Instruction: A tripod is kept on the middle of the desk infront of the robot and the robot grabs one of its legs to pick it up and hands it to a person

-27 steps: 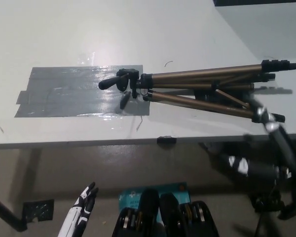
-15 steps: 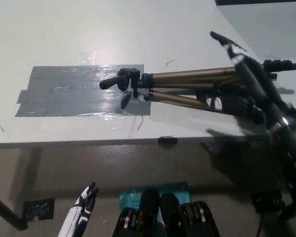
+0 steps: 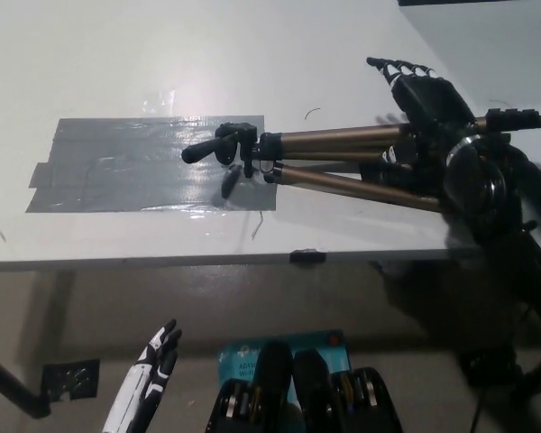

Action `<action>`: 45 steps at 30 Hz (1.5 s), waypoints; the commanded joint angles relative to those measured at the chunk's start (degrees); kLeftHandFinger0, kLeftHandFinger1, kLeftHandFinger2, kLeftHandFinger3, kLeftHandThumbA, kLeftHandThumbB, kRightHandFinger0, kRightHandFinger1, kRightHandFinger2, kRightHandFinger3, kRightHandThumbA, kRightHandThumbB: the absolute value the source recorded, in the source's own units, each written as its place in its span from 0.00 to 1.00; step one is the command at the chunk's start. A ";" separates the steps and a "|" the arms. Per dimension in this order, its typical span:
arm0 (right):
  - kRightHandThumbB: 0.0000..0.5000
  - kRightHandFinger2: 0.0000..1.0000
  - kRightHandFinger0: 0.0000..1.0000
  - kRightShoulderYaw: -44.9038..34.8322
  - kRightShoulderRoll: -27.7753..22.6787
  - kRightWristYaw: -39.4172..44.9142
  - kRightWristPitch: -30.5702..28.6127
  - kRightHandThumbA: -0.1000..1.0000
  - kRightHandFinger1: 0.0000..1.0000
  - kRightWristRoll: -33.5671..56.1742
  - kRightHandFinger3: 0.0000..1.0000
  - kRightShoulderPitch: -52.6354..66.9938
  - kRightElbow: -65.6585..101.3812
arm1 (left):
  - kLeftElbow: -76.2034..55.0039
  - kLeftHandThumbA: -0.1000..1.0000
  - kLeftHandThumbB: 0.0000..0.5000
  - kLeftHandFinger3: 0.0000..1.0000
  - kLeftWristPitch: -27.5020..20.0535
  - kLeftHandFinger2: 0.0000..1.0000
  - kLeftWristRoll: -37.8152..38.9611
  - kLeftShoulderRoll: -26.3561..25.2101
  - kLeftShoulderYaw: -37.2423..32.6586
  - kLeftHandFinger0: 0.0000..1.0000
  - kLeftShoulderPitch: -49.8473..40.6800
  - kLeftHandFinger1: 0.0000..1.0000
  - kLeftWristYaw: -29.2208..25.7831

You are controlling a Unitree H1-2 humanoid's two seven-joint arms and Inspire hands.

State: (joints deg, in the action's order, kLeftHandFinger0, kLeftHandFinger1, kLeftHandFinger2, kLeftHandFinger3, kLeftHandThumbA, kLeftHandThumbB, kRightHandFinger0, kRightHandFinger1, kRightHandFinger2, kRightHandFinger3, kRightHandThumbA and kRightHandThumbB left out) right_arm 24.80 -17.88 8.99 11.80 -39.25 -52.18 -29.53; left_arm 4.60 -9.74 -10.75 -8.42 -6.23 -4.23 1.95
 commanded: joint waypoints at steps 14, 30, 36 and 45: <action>0.53 0.38 0.15 6.81 -1.07 -28.80 -9.77 0.01 0.27 -13.26 0.42 -5.70 -13.22 | -2.18 1.00 0.30 1.00 -0.94 1.00 -0.32 -1.53 -0.20 1.00 1.26 1.00 1.02; 0.50 0.62 0.00 11.75 -1.19 -46.87 -17.97 0.00 0.19 -15.67 0.25 -6.71 -18.37 | -1.96 1.00 0.19 1.00 -1.34 1.00 0.13 -1.72 -0.40 0.96 2.47 1.00 1.54; 0.50 0.70 0.00 11.33 -1.54 -48.69 -19.37 0.00 0.23 -15.19 0.16 -6.75 -17.62 | -2.04 1.00 0.14 1.00 -1.94 0.98 -0.36 -2.26 -0.76 0.89 2.91 0.98 1.86; 0.53 0.74 0.00 7.26 -2.62 -48.04 -21.06 0.00 0.30 -12.88 0.62 -7.63 -11.38 | -2.04 1.00 0.16 0.96 -1.10 0.92 -0.36 -2.36 -0.83 0.83 3.76 0.94 2.09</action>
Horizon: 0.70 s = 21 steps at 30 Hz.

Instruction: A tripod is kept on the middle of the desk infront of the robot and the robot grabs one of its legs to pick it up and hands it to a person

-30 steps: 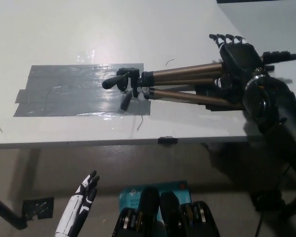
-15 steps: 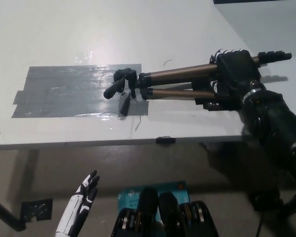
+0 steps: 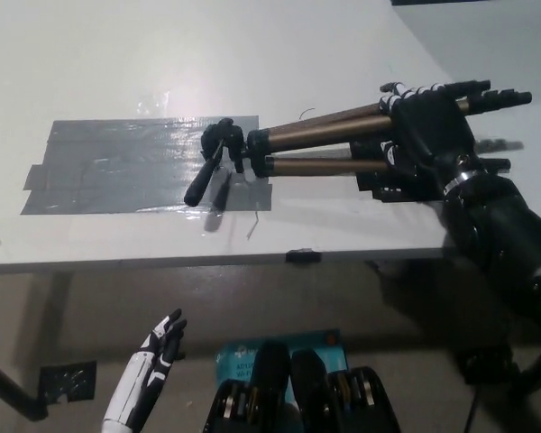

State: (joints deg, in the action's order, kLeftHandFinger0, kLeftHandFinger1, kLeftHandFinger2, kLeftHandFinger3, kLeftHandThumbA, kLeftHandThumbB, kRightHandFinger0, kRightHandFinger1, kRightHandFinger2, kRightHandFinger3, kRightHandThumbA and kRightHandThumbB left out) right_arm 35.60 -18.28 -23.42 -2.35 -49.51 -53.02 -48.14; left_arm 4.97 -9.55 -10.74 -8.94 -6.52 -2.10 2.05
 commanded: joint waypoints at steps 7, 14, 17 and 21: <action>0.37 0.78 0.00 -8.83 -2.12 -13.36 -6.99 0.00 0.36 -0.83 0.96 -6.59 16.55 | -1.77 1.00 0.16 0.94 -1.58 0.88 0.82 -2.28 -0.40 0.82 2.51 0.92 2.93; 0.43 0.68 0.00 -10.01 -0.44 -12.49 -7.31 0.00 0.31 -3.47 0.68 -5.35 20.94 | -0.93 1.00 0.17 0.92 -3.11 0.86 0.43 -2.46 -0.54 0.79 3.05 0.89 3.10; 0.48 0.72 0.00 -9.77 0.84 -13.15 -8.20 0.00 0.22 -4.02 0.72 -4.76 20.87 | -1.52 1.00 0.17 0.92 -2.35 0.85 0.39 -2.38 -0.77 0.79 2.95 0.87 3.49; 0.45 0.67 0.00 -9.79 2.32 -12.89 -8.74 0.00 0.17 -3.92 0.74 -4.65 20.15 | -1.85 1.00 0.18 0.92 -1.38 0.83 0.33 -2.37 -0.59 0.77 3.46 0.86 3.76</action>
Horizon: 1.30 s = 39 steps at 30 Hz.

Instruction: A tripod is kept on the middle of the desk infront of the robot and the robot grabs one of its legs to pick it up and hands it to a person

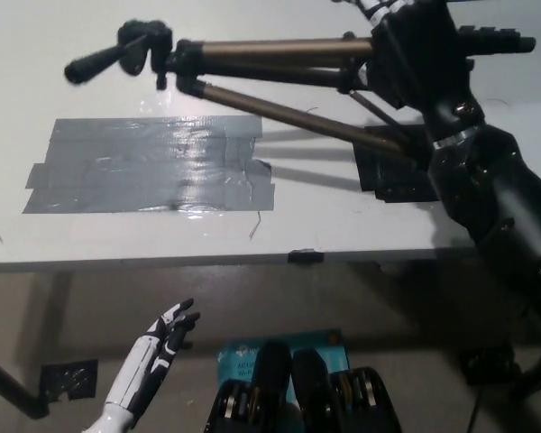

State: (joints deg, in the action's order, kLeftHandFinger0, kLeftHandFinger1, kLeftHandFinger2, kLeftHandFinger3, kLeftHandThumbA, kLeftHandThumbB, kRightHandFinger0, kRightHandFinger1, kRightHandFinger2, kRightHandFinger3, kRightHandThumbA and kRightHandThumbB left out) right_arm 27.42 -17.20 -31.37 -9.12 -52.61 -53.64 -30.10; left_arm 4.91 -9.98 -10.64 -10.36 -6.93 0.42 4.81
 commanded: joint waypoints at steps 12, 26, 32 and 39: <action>0.51 0.73 0.00 2.03 3.67 -5.83 -3.28 0.00 0.16 -4.97 0.76 -3.25 -3.50 | -2.81 1.00 0.21 0.89 1.59 0.78 0.74 -0.58 0.12 0.74 1.82 0.80 1.81; 0.48 0.77 0.00 2.83 4.19 -7.74 -4.09 0.00 0.27 -5.15 0.84 -6.22 -15.48 | -2.30 1.00 0.14 0.86 0.93 0.76 0.10 -0.65 -0.27 0.73 2.37 0.78 1.64; 0.50 0.75 0.04 1.79 3.70 -4.43 -2.95 0.11 0.37 -3.69 0.73 -6.38 -14.76 | -2.57 1.00 0.12 0.86 1.27 0.75 -0.22 -0.70 -0.33 0.73 2.82 0.77 1.61; 1.00 1.00 1.00 -1.45 -0.38 43.58 10.86 0.77 1.00 18.04 1.00 -3.67 8.05 | -2.79 1.00 0.09 0.86 1.21 0.75 -0.60 -0.90 -0.57 0.72 3.35 0.77 1.82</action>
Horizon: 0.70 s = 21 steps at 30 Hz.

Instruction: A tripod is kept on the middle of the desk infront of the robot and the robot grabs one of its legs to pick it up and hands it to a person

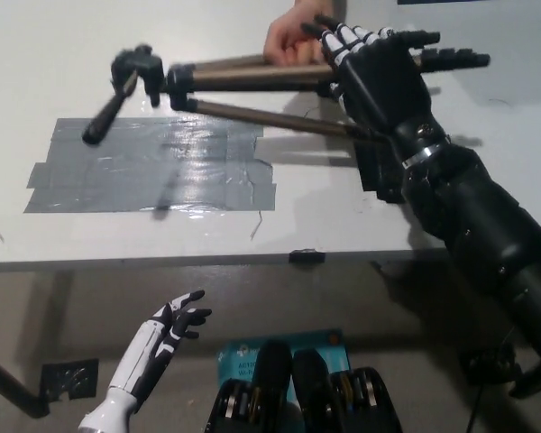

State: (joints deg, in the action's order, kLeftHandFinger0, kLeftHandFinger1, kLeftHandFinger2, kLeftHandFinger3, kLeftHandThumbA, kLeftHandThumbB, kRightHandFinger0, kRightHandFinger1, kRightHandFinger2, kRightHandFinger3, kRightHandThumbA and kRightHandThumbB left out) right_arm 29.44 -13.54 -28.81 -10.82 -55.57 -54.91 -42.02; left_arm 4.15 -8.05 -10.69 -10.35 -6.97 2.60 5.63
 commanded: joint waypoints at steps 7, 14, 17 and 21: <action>1.00 1.00 1.00 -2.33 -10.21 62.42 26.97 0.84 1.00 39.74 1.00 -4.30 38.28 | -1.39 1.00 0.19 0.87 -0.73 0.77 -0.05 -1.62 -0.53 0.72 2.12 0.78 1.81; 1.00 1.00 1.00 -4.26 -16.01 64.04 31.88 0.84 1.00 49.96 1.00 -3.26 53.37 | -0.56 1.00 0.14 0.88 -1.88 0.76 0.02 -1.43 -0.52 0.71 2.28 0.77 1.47; 1.00 1.00 1.00 -6.80 -17.69 59.73 33.02 0.86 1.00 50.34 1.00 -1.01 61.27 | -0.33 1.00 0.16 0.88 -2.23 0.75 -0.07 -1.25 -0.62 0.70 2.29 0.76 1.33; 1.00 1.00 1.00 -10.63 -21.40 53.76 33.96 0.92 1.00 51.76 1.00 4.45 73.90 | -0.64 1.00 0.13 0.88 -1.79 0.75 -0.34 -1.20 -0.58 0.71 2.57 0.76 1.21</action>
State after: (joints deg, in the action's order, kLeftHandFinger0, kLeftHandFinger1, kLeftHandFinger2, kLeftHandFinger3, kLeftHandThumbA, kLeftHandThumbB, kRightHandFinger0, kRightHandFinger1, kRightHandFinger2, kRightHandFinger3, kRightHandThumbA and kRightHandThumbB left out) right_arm 28.86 -20.03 -4.16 -0.53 -40.17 -49.15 -16.51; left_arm 5.88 -7.53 -10.71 -10.35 -6.95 2.65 5.63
